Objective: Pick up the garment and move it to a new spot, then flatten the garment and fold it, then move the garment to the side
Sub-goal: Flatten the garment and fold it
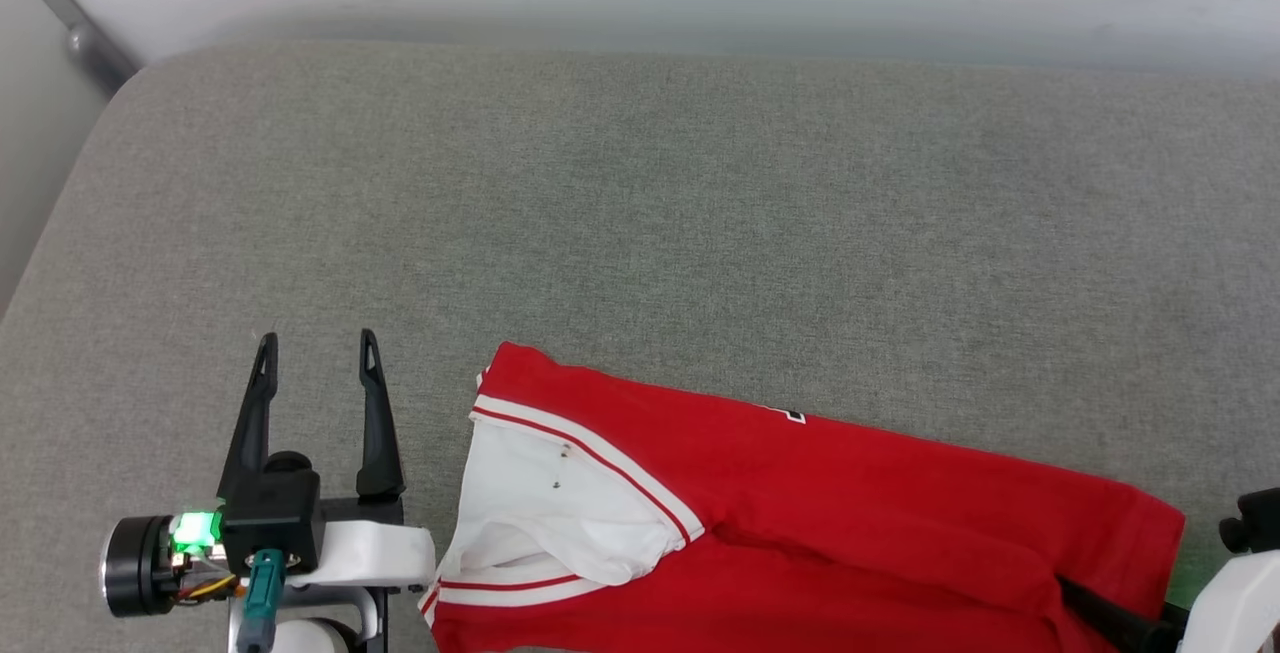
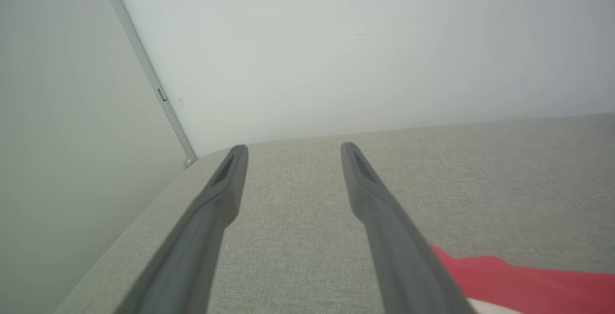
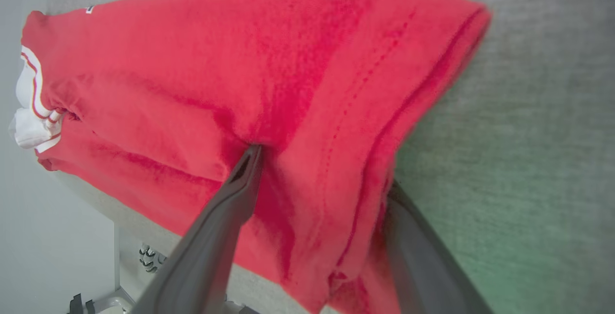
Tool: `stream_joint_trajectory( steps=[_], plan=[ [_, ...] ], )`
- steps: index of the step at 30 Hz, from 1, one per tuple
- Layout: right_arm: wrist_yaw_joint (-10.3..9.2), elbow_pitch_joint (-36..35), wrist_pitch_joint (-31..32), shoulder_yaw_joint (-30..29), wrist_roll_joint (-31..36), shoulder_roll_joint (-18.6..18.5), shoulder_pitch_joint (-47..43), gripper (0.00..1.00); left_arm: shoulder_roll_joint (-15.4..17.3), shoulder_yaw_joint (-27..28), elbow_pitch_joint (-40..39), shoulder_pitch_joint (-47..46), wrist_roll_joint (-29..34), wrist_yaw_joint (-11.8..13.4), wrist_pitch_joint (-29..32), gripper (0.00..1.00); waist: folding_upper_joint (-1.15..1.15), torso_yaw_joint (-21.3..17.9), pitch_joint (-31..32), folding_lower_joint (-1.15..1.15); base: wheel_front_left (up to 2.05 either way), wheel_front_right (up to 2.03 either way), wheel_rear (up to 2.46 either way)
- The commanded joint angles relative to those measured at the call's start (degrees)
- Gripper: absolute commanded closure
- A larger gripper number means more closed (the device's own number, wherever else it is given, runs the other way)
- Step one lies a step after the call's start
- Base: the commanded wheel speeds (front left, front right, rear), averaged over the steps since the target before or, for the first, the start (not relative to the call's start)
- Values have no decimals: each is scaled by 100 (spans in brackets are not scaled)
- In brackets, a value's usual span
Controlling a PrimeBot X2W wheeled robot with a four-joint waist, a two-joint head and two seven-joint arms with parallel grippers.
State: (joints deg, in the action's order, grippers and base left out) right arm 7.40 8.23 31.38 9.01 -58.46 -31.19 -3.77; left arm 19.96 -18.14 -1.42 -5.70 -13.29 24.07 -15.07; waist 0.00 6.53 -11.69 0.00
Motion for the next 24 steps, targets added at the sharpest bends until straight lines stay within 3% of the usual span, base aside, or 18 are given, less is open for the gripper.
stream_joint_trajectory(
  steps=[1, 2, 11, 24],
  plan=[
    [15, 145, 149, 362, -49, 240, -58, 51, -130, 148, -15, 118, 172, -81, -11, 0, 0, -3, 13, 0, 0, 0, 0],
    [15, 162, 117, 387, -33, 219, -2, 100, -205, 211, -24, 182, 264, -124, -11, 0, 0, -6, 28, 0, 0, 0, 0],
    [6, 261, -120, 154, -100, -286, 270, 100, -660, 573, -95, 625, 930, -408, -11, 0, 0, -35, 279, 0, 0, 0, 0],
    [6, 691, 79, -573, -23, -1111, 108, 100, -832, 805, -14, 1080, 1207, -626, -12, 0, 0, -115, 606, 0, 0, 0, 0]
  ],
)
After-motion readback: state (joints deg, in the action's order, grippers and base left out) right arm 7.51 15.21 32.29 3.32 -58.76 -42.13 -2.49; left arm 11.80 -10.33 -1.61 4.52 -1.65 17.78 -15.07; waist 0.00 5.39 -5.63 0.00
